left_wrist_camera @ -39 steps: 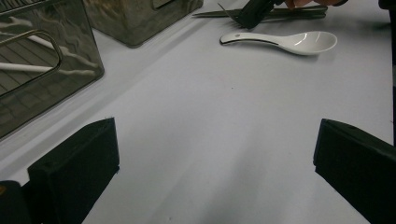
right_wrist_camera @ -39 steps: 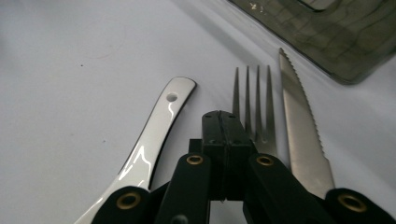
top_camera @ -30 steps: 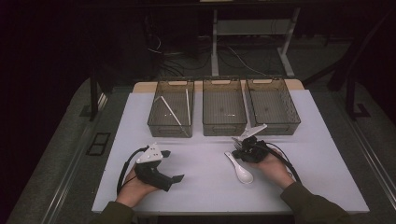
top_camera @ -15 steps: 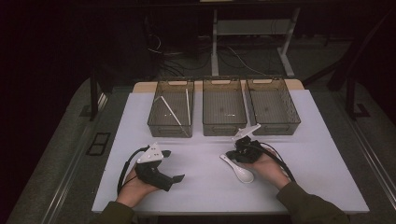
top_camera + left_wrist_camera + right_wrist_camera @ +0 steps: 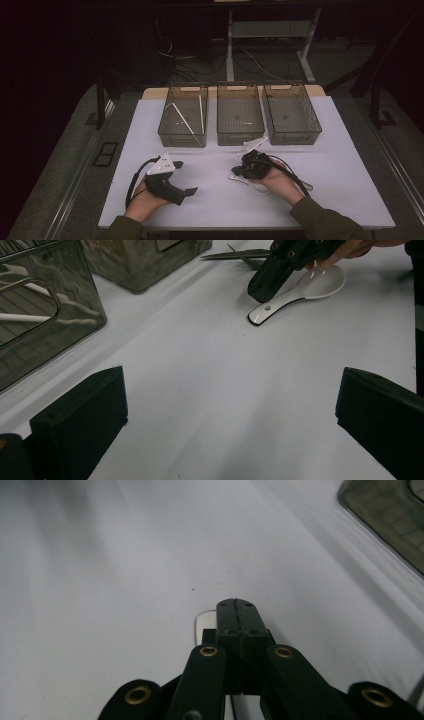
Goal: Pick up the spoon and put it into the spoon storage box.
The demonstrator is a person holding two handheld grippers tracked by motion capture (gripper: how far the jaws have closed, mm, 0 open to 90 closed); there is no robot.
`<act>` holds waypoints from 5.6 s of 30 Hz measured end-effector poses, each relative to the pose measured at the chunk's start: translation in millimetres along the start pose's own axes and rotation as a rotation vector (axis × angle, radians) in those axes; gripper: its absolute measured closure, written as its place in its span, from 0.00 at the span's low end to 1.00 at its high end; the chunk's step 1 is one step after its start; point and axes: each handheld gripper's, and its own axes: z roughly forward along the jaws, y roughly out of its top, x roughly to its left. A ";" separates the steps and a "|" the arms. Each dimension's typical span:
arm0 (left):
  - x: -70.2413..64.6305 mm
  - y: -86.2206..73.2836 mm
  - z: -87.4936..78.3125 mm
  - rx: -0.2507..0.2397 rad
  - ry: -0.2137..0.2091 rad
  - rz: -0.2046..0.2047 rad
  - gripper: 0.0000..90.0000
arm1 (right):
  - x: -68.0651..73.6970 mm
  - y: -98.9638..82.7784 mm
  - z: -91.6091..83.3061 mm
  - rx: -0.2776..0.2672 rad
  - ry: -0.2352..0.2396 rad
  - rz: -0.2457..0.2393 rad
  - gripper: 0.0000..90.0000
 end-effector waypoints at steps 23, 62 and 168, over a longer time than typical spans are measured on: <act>0.7 0.3 0.1 -0.001 -0.009 0.001 0.00 | 13.1 1.1 6.7 0.081 0.034 -0.082 1.00; -3.5 1.5 2.5 -0.007 -0.021 0.001 0.00 | -15.9 -77.7 -90.0 -0.192 0.046 0.072 0.50; -2.6 7.1 5.4 -0.047 -0.036 -0.015 0.00 | -11.9 -70.0 -84.2 -0.076 0.005 0.027 0.90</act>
